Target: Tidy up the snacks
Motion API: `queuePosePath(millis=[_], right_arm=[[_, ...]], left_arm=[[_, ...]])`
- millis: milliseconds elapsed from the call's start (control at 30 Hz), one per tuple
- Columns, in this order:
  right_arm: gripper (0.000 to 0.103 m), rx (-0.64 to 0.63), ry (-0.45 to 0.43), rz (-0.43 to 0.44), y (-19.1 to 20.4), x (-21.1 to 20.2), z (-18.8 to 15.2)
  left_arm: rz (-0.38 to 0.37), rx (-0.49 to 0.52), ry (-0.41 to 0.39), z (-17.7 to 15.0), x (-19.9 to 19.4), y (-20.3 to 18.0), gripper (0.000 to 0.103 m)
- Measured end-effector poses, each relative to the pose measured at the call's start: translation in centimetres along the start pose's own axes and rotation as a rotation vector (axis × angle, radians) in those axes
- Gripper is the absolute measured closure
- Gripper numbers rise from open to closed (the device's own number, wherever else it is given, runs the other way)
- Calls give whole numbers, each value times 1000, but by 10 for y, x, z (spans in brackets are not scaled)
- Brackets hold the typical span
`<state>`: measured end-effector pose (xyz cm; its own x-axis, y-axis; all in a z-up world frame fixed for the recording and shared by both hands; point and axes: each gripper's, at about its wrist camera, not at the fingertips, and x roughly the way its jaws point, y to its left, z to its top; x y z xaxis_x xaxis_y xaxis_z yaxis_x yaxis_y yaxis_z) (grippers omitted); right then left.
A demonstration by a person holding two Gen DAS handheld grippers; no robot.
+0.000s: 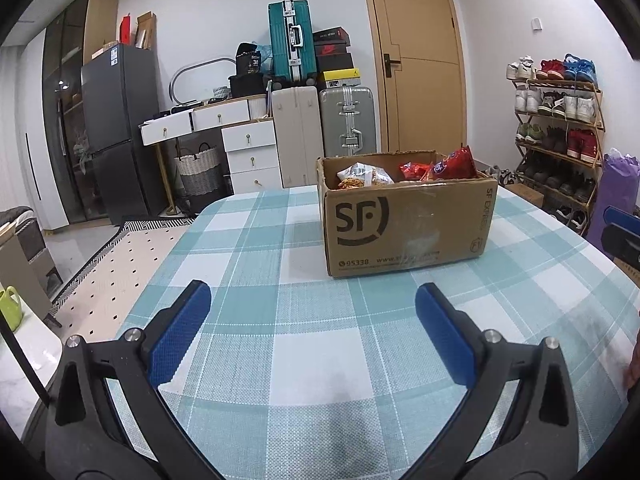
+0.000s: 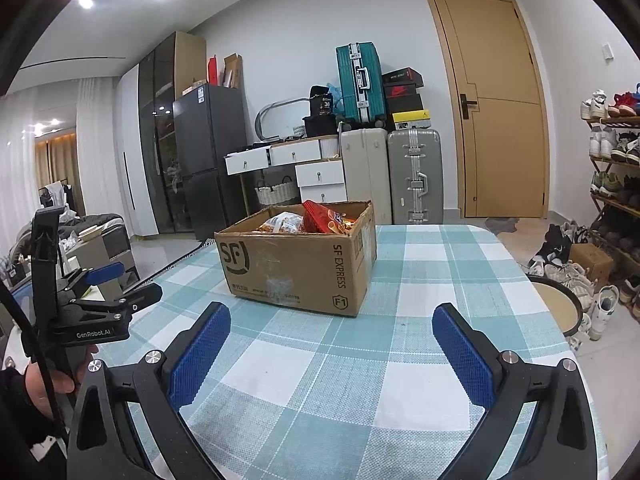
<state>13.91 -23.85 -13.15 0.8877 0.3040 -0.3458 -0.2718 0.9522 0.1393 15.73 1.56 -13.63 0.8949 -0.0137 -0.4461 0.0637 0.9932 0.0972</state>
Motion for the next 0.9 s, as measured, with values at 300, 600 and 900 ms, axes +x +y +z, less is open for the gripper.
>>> queuePosePath(millis=[300, 600, 900], right_arm=[[0, 19, -7, 14, -2, -2, -1], [0, 21, -13, 16, -4, -2, -1], [0, 21, -12, 14, -3, -4, -2]], left_arm=[[4, -17, 4, -1, -2, 3, 1], [-1, -22, 2, -1, -4, 7, 1], [-13, -31, -9, -1, -7, 10, 1]])
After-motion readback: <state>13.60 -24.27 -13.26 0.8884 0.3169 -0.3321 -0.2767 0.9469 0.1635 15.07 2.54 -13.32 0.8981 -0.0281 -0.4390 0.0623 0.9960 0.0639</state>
